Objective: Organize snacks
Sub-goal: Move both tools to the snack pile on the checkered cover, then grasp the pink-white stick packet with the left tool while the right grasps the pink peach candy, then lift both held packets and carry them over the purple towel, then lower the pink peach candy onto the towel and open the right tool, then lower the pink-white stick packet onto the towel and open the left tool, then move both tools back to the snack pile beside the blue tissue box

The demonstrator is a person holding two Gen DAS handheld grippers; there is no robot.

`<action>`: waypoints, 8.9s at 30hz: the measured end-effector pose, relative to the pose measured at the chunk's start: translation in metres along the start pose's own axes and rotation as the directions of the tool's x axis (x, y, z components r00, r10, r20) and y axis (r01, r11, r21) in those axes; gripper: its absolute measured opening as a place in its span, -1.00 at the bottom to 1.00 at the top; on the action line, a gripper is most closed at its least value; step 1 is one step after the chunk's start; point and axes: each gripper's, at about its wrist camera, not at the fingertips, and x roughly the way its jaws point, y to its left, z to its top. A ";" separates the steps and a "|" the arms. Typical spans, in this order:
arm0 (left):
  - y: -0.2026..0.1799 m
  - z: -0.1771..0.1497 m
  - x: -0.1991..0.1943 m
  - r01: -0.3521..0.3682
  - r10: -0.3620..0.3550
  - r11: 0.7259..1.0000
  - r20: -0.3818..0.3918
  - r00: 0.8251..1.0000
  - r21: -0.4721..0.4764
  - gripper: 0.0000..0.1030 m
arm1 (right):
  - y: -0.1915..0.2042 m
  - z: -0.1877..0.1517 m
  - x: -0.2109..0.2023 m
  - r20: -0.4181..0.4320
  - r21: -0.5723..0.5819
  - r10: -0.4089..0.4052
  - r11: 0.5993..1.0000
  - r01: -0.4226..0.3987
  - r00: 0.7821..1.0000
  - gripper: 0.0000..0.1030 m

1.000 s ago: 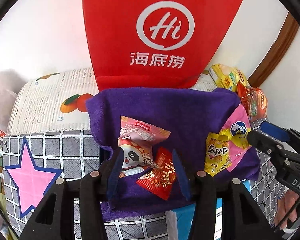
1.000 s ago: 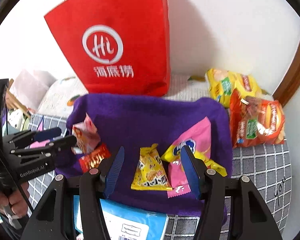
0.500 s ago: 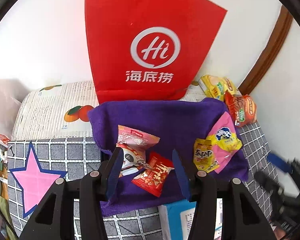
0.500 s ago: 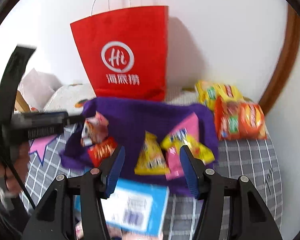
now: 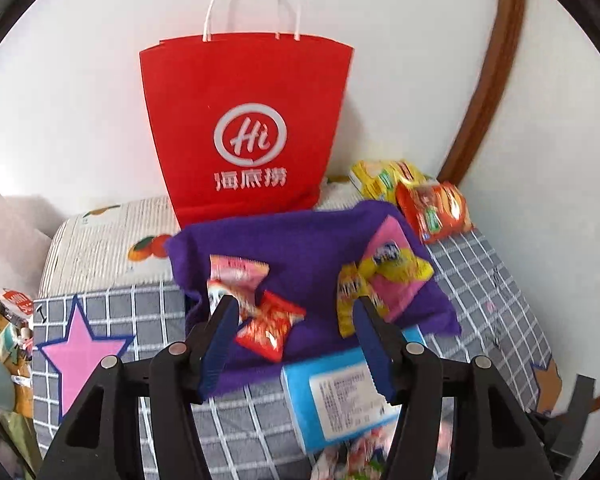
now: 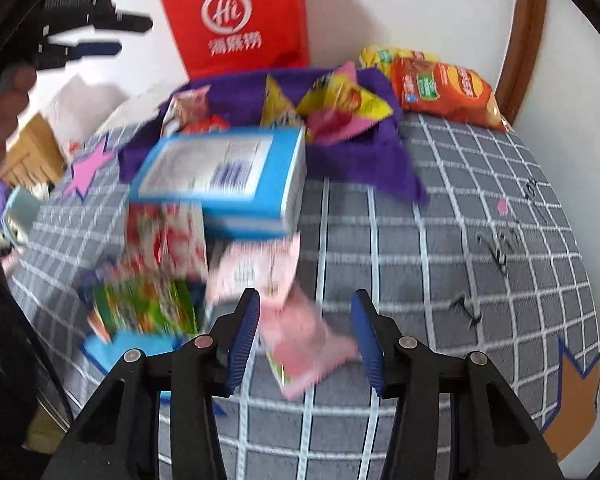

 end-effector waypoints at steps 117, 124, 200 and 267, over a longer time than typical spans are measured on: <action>0.032 0.023 0.034 -0.023 0.028 0.995 0.055 0.998 -0.093 -0.63 | 0.011 0.234 0.006 0.226 0.098 0.041 0.993 -0.065 0.973 -0.25; 0.043 0.030 0.055 -0.074 0.079 0.994 0.048 0.996 -0.083 -0.62 | 0.007 0.248 0.025 0.252 0.122 0.069 0.987 -0.102 0.965 -0.25; 0.045 0.020 0.097 -0.048 0.041 0.996 -0.083 0.996 -0.080 -0.58 | 0.002 0.247 0.058 0.104 0.059 -0.050 0.997 0.044 0.993 0.35; 0.053 0.023 0.101 -0.041 0.026 0.989 -0.107 0.994 -0.142 -0.15 | 0.024 0.246 0.047 0.141 -0.022 -0.094 0.995 0.098 0.985 0.35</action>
